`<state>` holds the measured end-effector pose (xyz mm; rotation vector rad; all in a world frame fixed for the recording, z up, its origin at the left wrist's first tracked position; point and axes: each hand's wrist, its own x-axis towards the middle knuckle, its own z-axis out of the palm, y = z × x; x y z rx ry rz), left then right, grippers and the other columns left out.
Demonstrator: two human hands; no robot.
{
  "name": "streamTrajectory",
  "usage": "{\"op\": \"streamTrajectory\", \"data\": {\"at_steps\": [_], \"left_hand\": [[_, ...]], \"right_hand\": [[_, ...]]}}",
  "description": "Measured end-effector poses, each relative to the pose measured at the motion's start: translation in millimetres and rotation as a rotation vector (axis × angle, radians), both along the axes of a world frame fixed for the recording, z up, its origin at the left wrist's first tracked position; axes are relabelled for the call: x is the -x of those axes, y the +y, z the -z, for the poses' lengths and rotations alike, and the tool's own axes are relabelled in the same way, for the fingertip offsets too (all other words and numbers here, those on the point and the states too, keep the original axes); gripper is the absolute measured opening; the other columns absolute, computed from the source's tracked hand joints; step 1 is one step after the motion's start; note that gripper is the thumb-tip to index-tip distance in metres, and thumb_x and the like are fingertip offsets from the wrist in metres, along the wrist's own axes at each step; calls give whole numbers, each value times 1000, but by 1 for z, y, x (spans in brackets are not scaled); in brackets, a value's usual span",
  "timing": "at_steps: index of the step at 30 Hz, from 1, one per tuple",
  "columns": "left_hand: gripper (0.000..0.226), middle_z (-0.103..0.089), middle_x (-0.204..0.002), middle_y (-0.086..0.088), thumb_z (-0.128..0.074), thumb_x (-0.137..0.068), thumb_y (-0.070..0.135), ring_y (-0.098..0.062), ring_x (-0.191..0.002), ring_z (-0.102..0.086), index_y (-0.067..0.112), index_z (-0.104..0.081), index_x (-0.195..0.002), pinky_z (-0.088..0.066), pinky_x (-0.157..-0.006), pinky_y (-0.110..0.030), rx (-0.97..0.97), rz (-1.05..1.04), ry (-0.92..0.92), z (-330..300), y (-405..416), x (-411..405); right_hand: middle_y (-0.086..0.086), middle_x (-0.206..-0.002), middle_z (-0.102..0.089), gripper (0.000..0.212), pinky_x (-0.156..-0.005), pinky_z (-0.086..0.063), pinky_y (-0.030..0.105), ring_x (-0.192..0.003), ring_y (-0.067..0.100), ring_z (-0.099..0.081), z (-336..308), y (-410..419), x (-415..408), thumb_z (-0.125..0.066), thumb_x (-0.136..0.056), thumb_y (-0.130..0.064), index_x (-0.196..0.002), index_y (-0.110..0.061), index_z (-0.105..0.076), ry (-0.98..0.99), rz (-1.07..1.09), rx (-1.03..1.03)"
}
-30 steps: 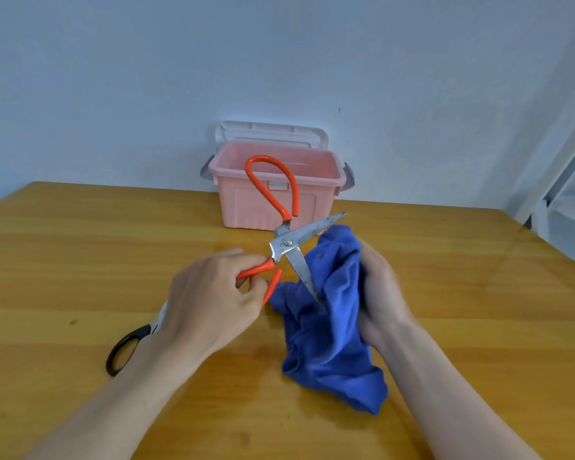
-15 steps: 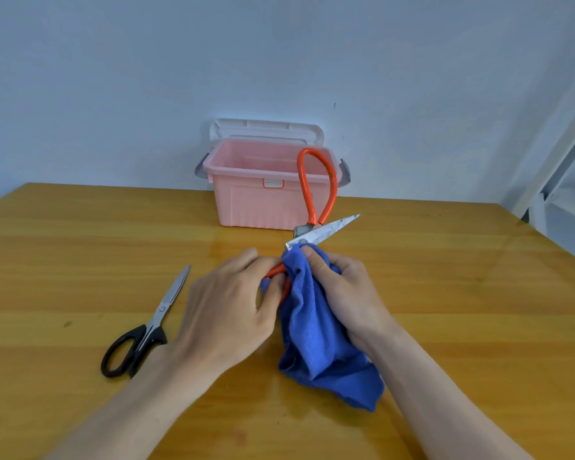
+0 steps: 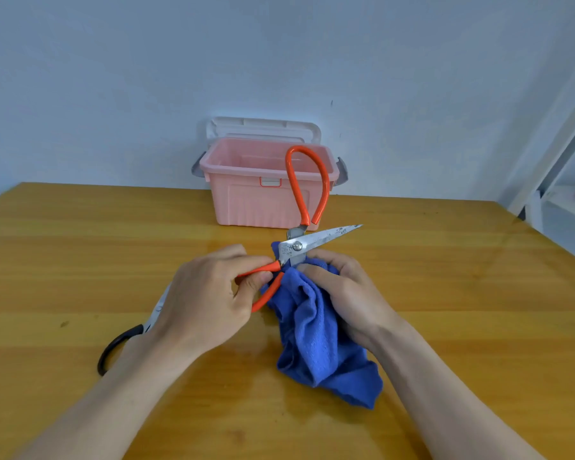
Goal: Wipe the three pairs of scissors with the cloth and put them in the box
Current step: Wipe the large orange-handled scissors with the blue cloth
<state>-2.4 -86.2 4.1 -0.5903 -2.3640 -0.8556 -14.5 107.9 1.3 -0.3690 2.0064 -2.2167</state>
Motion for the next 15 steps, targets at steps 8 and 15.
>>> {"op": "streamTrajectory", "data": {"at_steps": [8, 15], "left_hand": [[19, -58, -69, 12, -59, -89, 34, -5, -63, -49, 35, -75, -99, -37, -54, -19, -29, 9, -13, 0, 3, -2], [17, -58, -67, 14, -61, -91, 34, -3, -68, -53, 33, -76, -99, -36, -57, -11, -42, 4, -84, 0, 3, -1]], "right_hand": [[8, -61, -62, 33, -56, -51, 31, -56, 19, -60, -1, -12, -3, -61, -96, -25, -69, -6, -62, 47, 142, -17], [17, -99, -72, 20, -89, -55, 38, -93, 27, -69, -4, 1, 0, -53, -99, -9, -109, -1, -69, -61, -80, 21]]}}
